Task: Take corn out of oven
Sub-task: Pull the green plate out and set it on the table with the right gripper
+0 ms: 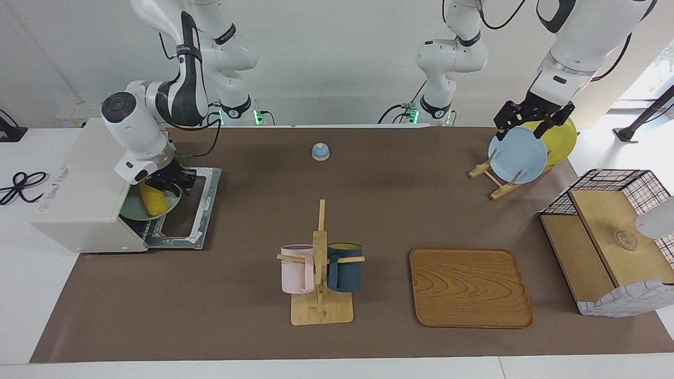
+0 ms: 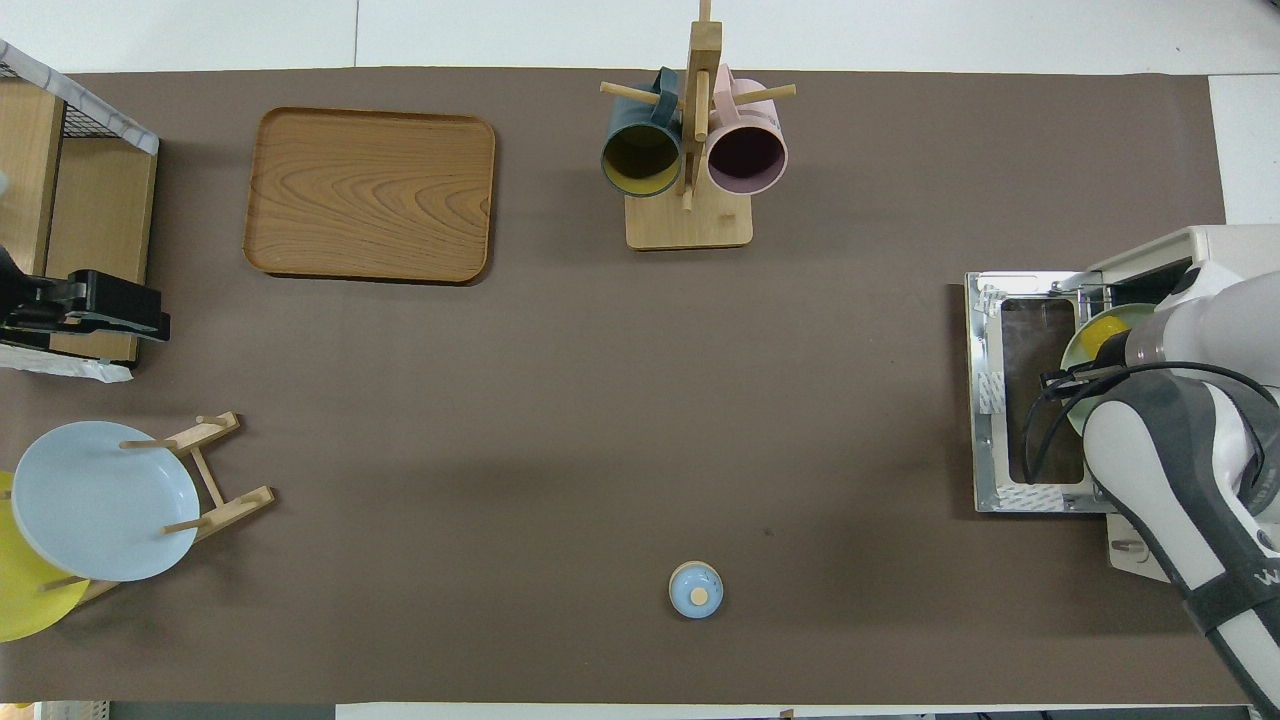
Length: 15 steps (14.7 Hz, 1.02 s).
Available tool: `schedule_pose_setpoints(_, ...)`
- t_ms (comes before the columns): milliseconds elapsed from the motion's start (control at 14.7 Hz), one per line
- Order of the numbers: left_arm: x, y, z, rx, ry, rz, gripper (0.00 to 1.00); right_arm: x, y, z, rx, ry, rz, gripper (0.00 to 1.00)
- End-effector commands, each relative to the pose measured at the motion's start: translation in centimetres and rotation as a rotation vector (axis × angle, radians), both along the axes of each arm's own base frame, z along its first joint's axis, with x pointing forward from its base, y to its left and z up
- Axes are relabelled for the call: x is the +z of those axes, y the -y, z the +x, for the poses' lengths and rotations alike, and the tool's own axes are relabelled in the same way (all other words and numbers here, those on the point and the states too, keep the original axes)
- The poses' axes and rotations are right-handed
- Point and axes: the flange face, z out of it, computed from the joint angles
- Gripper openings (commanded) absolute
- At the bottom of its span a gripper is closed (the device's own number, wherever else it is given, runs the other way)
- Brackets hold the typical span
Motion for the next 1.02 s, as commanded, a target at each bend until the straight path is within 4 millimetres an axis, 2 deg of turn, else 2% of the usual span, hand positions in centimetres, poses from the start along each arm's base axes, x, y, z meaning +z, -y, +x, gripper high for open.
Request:
schedule_pose_setpoints(0, 0.4, -0.4, -0.6, 0.002, -0.003, 0.003, 1.00, -0.3, 0.5, -0.5, 0.036, 0.010, -0.020, 0.28)
schedule_pose_setpoints(204, 0.4, -0.4, -0.6, 0.003, -0.003, 0.003, 1.00, -1.0, 0.5, -1.1, 0.036, 0.012, -0.020, 0.25)
schedule_pose_setpoints(271, 0.4, -0.4, -0.6, 0.003, -0.003, 0.003, 1.00, -1.2, 0.5, -1.3, 0.036, 0.010, -0.020, 0.19)
schedule_pose_setpoints(339, 0.4, -0.4, -0.6, 0.003, -0.003, 0.003, 1.00, -1.2, 0.5, -1.3, 0.040, 0.010, -0.022, 0.05)
schedule_pose_setpoints(407, 0.4, -0.4, -0.6, 0.003, -0.003, 0.003, 1.00, -1.1, 0.5, -1.2, 0.050, 0.009, -0.029, 0.00)
schedule_pose_setpoints(679, 0.4, -0.5, -0.6, 0.006, -0.002, 0.003, 1.00, -0.5, -0.5, -0.8, 0.123, -0.012, -0.085, 0.00)
schedule_pose_setpoints(746, 0.4, -0.5, -0.6, 0.005, -0.002, 0.003, 1.00, 0.1, -1.7, -0.1, 0.143, -0.016, -0.091, 0.00)
schedule_pose_setpoints(950, 0.4, -0.5, -0.6, 0.005, -0.005, 0.003, 1.00, 2.1, -7.3, 1.7, 0.210, -0.033, -0.102, 0.00)
